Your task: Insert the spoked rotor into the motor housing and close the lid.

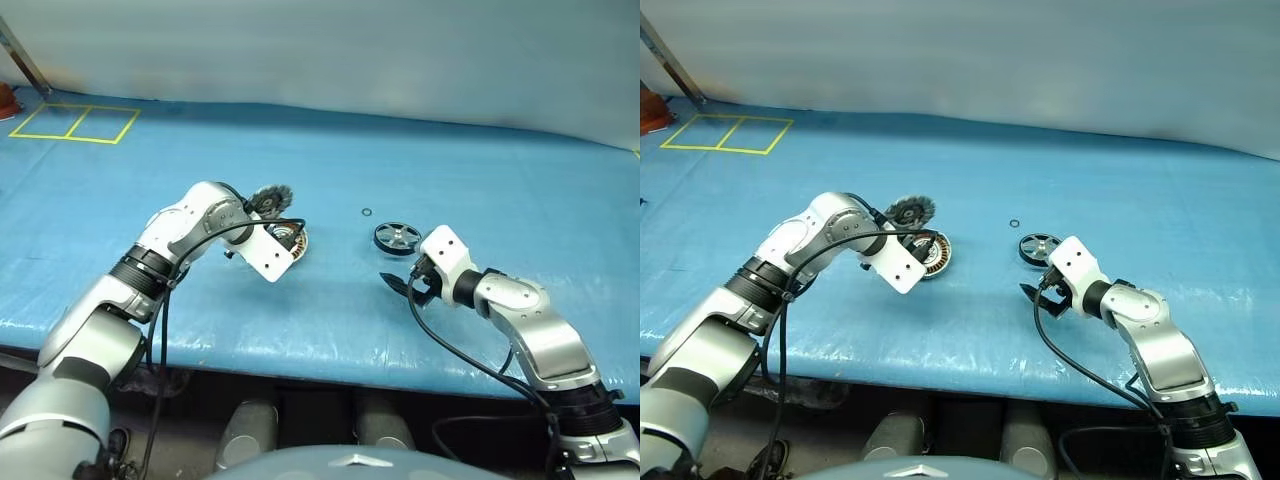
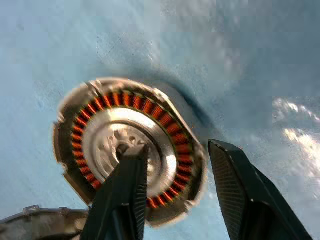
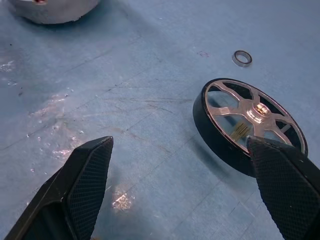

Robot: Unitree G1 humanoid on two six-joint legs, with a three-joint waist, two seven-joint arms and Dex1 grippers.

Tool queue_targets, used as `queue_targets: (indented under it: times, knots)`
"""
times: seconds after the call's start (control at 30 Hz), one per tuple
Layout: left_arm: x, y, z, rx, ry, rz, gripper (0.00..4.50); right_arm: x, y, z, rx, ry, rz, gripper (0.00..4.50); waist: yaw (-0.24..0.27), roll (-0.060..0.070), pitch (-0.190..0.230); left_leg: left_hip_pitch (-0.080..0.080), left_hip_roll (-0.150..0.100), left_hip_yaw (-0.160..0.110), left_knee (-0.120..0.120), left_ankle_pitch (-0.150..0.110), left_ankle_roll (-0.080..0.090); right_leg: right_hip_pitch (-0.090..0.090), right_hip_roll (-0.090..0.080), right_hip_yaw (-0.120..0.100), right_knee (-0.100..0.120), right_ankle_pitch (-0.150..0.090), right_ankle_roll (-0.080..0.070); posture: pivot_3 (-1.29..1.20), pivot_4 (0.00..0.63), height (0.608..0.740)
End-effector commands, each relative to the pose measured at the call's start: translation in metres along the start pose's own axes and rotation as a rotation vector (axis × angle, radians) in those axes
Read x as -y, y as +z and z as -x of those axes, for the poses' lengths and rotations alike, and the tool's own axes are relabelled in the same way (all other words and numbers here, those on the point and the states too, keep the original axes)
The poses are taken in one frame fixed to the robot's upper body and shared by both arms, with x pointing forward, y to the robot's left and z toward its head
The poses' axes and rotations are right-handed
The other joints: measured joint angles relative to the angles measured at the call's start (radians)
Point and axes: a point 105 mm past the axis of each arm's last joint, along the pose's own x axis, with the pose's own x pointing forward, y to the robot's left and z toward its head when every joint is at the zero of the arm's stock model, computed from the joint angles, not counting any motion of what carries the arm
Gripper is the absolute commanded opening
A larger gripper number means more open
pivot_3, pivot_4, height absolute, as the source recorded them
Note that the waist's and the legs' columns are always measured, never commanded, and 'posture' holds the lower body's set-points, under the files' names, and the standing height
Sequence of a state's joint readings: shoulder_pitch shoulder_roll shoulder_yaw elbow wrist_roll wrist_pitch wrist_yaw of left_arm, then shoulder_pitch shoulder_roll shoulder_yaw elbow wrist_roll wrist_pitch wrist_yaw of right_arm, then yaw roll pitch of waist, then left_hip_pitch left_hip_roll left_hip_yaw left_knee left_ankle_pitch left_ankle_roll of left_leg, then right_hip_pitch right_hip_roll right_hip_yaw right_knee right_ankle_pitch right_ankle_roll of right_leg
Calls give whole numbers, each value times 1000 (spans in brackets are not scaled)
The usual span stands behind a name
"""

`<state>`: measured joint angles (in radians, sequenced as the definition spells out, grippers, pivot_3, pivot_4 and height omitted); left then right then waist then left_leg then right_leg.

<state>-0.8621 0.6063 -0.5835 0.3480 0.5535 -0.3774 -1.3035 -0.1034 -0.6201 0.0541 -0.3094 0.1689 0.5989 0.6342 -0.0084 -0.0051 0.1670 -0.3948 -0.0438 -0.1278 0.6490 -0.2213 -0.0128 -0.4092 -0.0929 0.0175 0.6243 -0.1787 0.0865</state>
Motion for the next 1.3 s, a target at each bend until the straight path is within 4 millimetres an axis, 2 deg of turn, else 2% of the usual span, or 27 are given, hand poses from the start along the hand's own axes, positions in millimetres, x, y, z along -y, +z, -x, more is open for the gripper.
queue_targets:
  times: [0.03,0.37,0.6,0.7,0.83,1.0,1.3]
  knots:
    - [-2,24,-3,95,-32,-123,1849,1,9,7,54,-35,-2,4500,-3,-1,1,-1,0,0,0,0,0,-1,0,0,0,0,0,0,150,740]
    - [-10,32,7,109,-60,-224,1849,-5,-3,13,71,-104,-60,4500,-15,-3,2,-2,1,0,-1,0,0,-3,1,0,1,0,0,0,150,740]
    - [-14,24,16,54,-77,-220,1849,-1,-2,14,72,-120,-56,4500,-16,-4,3,-2,1,0,-1,0,0,-3,1,0,1,-1,-1,0,150,740]
    - [-14,16,17,-5,-92,-220,2428,-1,-1,13,68,-116,-50,4500,-15,-4,3,-2,1,0,-1,0,0,-3,1,0,1,-1,-1,0,150,740]
    - [-19,16,17,-22,-53,-160,3715,1,-2,14,53,-106,-41,4500,-15,-4,3,-2,1,0,-1,0,0,-3,1,0,1,-1,-1,0,150,740]
    - [-20,21,13,-20,-56,-165,3715,3,2,14,41,-86,-15,4500,-16,-5,4,-2,1,0,-1,0,0,-4,1,0,1,-1,-1,0,150,740]
    - [-15,18,-10,-15,-90,-135,3715,4,6,14,30,-70,4,4500,-15,-6,4,-2,1,0,-1,0,0,-3,1,0,1,0,0,0,150,740]
